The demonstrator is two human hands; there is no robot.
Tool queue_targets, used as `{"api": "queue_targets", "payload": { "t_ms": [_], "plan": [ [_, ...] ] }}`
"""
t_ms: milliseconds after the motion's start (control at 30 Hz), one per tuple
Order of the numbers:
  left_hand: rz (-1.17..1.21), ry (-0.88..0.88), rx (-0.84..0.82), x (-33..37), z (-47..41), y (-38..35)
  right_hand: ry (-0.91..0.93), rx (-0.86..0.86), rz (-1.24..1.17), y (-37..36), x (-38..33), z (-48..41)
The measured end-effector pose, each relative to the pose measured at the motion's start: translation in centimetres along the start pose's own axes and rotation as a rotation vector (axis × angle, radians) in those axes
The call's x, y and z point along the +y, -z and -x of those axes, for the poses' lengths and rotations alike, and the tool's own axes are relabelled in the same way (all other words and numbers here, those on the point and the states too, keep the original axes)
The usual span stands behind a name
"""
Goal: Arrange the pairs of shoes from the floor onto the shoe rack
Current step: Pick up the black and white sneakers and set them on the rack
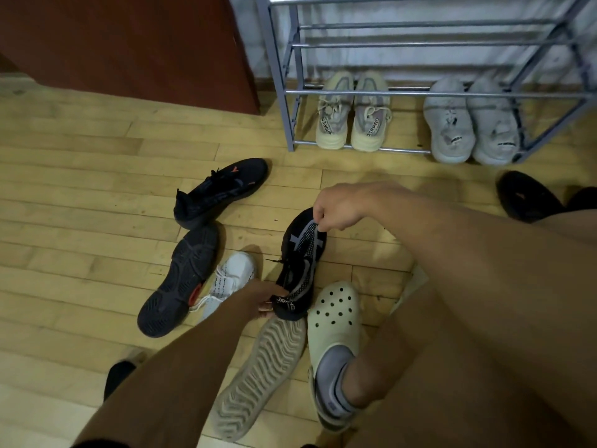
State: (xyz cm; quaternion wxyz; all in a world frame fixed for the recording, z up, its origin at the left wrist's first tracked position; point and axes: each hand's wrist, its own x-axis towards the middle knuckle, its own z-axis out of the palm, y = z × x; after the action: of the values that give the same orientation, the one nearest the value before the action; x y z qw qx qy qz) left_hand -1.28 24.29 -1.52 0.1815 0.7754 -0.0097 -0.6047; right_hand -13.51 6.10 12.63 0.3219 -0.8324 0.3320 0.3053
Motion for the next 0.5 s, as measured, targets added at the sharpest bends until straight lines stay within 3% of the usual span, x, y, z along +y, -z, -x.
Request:
{"api": "queue_targets", "payload": {
  "t_ms": [167,267,500],
  "plan": [
    [-0.029,-0.195,0.085,1.9,3.7,1.2,-0.023,0.018,-0.071,-1.9,-0.1,0.6],
    [-0.019,-0.331,0.068,3.9,6.8,2.9,-0.035,0.126,-0.121,-1.6,-0.8,1.5],
    [0.099,-0.676,0.031,9.9,17.0,6.0,0.061,0.313,-0.636,3.9,-4.3,6.9]
  ]
}}
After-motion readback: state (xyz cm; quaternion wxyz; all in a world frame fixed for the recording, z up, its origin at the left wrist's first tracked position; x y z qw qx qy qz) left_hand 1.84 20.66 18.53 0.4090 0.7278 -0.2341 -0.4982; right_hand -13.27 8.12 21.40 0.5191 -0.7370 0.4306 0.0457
